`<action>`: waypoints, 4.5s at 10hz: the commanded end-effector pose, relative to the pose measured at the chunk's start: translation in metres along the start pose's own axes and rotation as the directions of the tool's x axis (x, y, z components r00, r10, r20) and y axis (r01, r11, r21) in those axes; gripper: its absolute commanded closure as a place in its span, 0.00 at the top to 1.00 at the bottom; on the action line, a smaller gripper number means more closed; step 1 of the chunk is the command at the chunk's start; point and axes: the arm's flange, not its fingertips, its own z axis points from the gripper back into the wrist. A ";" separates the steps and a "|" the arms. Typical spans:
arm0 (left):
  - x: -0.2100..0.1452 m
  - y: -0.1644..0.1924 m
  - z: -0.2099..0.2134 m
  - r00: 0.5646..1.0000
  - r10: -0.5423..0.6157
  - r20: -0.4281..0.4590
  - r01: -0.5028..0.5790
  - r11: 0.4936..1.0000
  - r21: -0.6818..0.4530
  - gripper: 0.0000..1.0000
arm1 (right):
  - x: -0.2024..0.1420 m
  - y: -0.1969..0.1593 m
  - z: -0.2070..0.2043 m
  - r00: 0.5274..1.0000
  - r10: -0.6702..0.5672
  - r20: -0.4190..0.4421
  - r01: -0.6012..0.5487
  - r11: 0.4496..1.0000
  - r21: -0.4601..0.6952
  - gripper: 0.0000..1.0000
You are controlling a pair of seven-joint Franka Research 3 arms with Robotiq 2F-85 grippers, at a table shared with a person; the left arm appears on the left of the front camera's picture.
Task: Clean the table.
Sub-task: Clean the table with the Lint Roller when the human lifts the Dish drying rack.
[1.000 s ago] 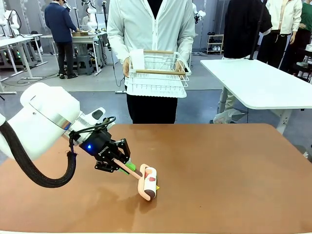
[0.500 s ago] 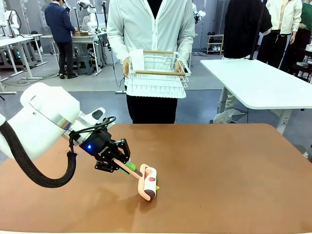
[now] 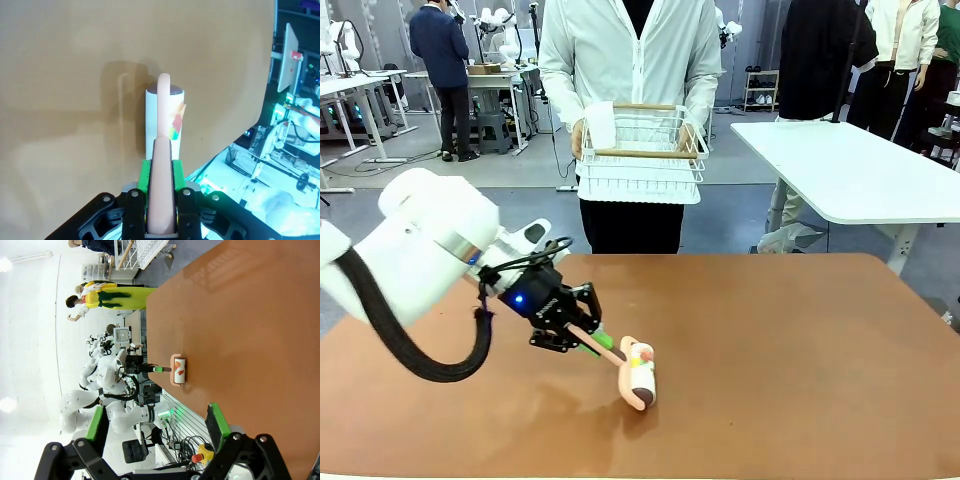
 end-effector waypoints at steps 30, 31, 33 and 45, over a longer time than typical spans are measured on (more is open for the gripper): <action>0.032 -0.109 0.247 0.968 -0.250 0.032 0.161 0.713 0.683 0.19 | -0.003 0.004 0.000 1.000 0.005 -0.002 -0.005 1.000 -0.003 1.00; 0.031 -0.106 0.246 0.966 -0.259 0.014 0.180 0.707 0.684 0.19 | -0.003 0.004 0.000 1.000 0.005 -0.002 -0.005 1.000 -0.003 1.00; 0.051 -0.104 0.264 0.953 -0.300 0.039 0.188 0.687 0.702 0.19 | -0.003 0.004 0.000 1.000 0.005 -0.002 -0.005 1.000 -0.003 1.00; 0.180 -0.050 0.315 0.967 -0.183 0.179 0.034 0.784 0.619 0.19 | -0.003 0.004 0.000 1.000 0.005 -0.002 -0.005 1.000 -0.003 1.00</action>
